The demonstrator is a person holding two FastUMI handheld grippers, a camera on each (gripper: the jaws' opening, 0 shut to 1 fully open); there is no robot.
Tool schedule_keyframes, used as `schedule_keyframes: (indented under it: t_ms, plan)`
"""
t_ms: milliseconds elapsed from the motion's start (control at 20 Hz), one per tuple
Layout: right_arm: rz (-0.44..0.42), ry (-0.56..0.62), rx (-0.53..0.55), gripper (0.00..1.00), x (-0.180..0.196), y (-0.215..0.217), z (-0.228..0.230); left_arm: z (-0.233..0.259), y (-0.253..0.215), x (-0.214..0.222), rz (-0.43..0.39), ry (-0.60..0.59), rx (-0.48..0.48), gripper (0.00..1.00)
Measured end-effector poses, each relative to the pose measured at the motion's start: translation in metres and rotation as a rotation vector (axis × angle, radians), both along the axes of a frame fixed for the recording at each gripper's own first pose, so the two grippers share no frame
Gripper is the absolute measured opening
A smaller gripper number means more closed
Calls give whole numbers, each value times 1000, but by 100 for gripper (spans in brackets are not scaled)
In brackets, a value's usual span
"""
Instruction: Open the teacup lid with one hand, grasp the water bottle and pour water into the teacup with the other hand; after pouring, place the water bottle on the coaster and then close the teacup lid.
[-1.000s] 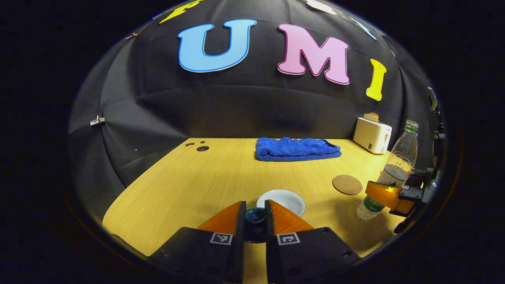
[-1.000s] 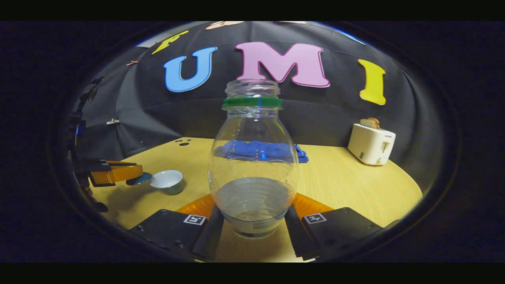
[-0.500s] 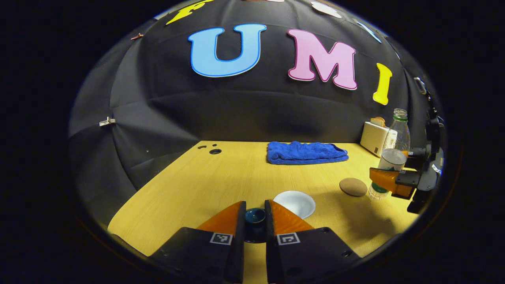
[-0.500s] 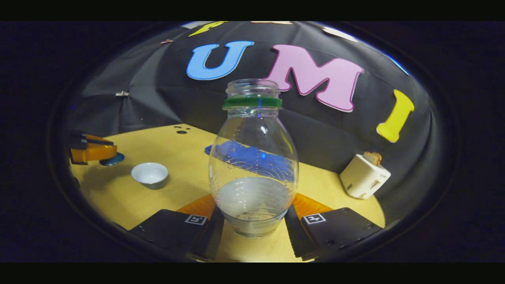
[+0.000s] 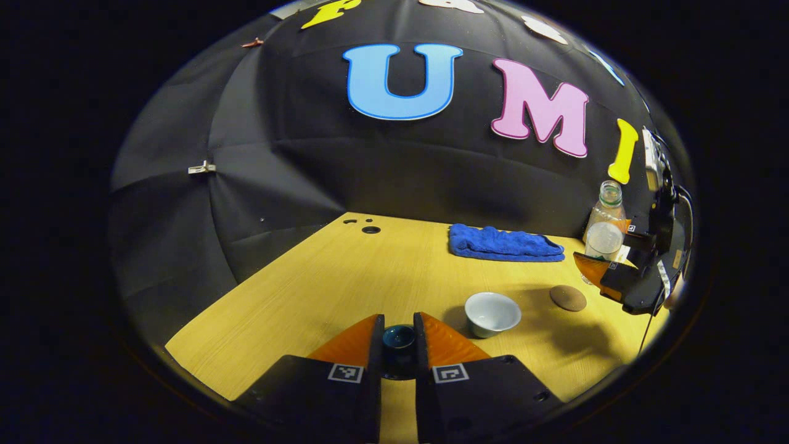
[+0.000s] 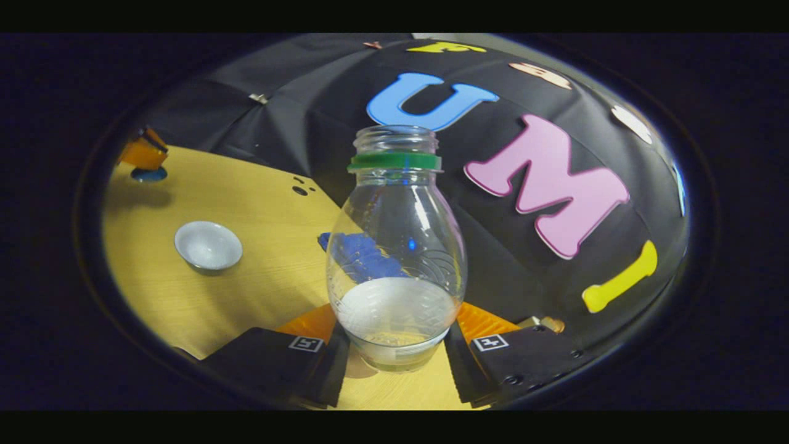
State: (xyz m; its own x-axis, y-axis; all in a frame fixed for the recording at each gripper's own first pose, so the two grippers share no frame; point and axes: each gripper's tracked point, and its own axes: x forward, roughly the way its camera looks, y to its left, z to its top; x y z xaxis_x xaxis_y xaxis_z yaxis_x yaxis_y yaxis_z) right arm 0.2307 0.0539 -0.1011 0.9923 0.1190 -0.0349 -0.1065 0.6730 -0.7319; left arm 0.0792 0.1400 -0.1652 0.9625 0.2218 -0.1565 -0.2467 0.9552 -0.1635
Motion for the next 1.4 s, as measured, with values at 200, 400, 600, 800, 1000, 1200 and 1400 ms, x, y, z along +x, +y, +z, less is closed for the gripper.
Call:
schedule_keyframes:
  t_ms: [200, 400, 600, 800, 1000, 1200, 1400]
  plan:
    - [19, -12, -120, 72, 18, 19, -14, 5, 15, -13, 22, -19, 9, 27]
    - [67, -64, -265, 72, 31, 37, -20, 6, 23, -21, 27, -31, 19, 23]
    - [100, -77, -377, 72, 42, 47, -33, 7, 31, -22, 52, -44, -5, 23]
    - [125, -113, -487, 72, 46, 56, -41, 6, 30, -21, 18, -52, -4, 27]
    - [158, -151, -587, 72, 55, 63, -43, -5, 35, -21, 16, -31, -8, 27]
    - [183, -169, -655, 72, 59, 65, -47, -12, 38, -26, 20, -14, -26, 23]
    - [187, -188, -697, 72, 63, 65, -46, -16, 31, -26, -5, -2, -6, 23]
